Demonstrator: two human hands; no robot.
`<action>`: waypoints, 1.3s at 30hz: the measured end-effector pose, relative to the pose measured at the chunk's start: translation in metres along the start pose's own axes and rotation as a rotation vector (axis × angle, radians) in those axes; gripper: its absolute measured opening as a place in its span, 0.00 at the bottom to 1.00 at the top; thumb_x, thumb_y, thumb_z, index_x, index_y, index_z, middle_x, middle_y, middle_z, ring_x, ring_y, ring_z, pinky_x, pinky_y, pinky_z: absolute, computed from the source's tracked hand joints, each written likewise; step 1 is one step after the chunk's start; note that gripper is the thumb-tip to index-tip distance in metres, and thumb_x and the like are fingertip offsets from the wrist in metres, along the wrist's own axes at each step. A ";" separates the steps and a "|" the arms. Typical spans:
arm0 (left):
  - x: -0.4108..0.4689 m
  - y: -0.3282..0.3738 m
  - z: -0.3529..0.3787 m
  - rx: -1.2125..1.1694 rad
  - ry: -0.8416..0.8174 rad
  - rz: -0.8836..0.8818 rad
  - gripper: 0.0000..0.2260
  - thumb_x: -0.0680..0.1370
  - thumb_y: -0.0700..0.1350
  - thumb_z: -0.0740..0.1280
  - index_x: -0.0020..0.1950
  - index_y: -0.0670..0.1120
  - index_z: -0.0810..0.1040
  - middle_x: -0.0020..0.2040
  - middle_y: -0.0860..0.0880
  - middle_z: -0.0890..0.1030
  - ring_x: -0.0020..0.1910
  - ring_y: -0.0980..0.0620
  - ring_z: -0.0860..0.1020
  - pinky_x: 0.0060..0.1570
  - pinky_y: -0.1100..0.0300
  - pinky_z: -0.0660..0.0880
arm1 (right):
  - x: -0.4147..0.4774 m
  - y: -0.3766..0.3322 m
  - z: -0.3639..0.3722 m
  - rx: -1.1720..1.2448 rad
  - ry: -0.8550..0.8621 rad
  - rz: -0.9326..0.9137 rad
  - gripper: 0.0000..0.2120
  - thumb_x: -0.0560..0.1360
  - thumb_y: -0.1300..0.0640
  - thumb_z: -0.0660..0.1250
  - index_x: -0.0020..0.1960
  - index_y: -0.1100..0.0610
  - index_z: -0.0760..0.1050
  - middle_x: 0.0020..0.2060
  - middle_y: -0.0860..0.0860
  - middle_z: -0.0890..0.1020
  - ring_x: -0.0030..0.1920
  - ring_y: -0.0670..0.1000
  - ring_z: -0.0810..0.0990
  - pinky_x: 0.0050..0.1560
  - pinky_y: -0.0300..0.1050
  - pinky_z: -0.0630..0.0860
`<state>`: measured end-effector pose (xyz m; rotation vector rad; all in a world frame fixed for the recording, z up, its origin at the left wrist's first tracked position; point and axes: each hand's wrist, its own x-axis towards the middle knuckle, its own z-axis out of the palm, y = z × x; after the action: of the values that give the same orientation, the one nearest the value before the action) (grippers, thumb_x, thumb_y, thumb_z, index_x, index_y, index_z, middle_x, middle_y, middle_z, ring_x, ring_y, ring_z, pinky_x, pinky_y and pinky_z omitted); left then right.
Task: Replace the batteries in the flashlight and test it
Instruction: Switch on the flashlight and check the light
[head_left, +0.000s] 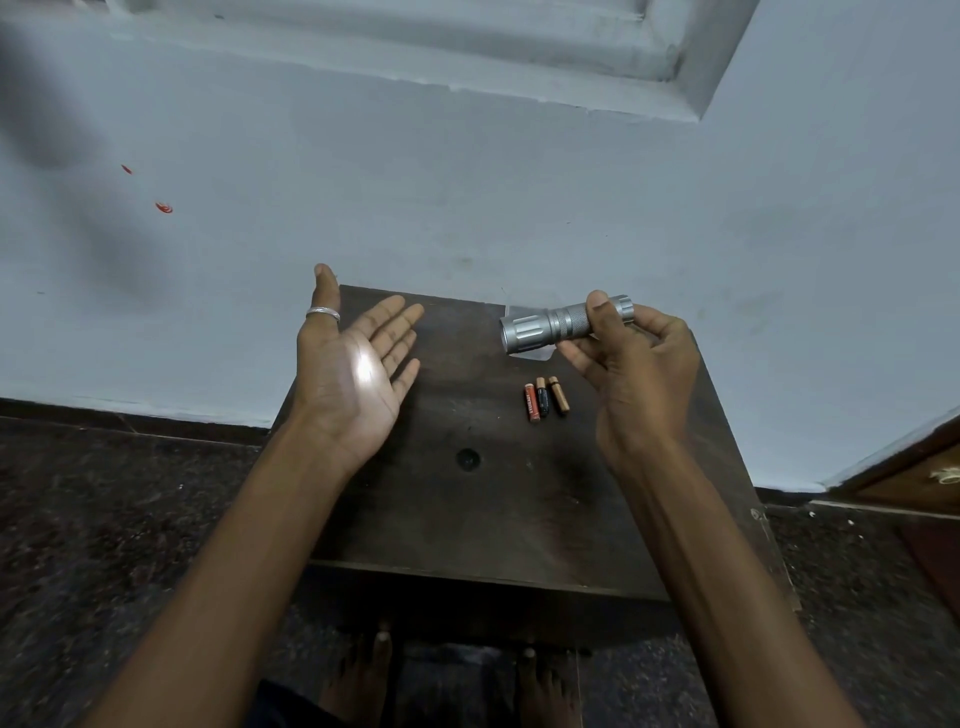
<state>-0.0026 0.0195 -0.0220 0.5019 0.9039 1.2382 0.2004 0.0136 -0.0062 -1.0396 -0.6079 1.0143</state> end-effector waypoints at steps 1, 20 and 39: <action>0.000 0.000 0.000 0.004 -0.001 -0.001 0.39 0.75 0.73 0.53 0.73 0.46 0.71 0.69 0.48 0.77 0.75 0.50 0.66 0.76 0.48 0.56 | 0.001 0.000 0.000 0.006 0.005 0.002 0.23 0.76 0.62 0.73 0.64 0.70 0.69 0.45 0.61 0.81 0.37 0.50 0.85 0.41 0.46 0.84; -0.003 0.002 -0.003 -0.044 -0.192 0.005 0.39 0.74 0.74 0.51 0.72 0.47 0.72 0.69 0.50 0.77 0.74 0.50 0.67 0.76 0.45 0.56 | 0.007 -0.001 -0.006 -0.027 -0.025 -0.038 0.13 0.76 0.61 0.73 0.55 0.63 0.71 0.41 0.59 0.81 0.40 0.55 0.84 0.41 0.50 0.84; -0.002 0.002 -0.004 -0.036 -0.155 0.012 0.39 0.74 0.74 0.53 0.71 0.47 0.74 0.67 0.50 0.79 0.73 0.50 0.69 0.76 0.46 0.57 | 0.006 0.004 -0.004 0.007 -0.045 -0.025 0.22 0.76 0.60 0.73 0.63 0.69 0.69 0.42 0.60 0.80 0.39 0.53 0.83 0.43 0.51 0.84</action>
<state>-0.0070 0.0179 -0.0226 0.5672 0.7478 1.2066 0.2048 0.0177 -0.0120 -1.0032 -0.6525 1.0192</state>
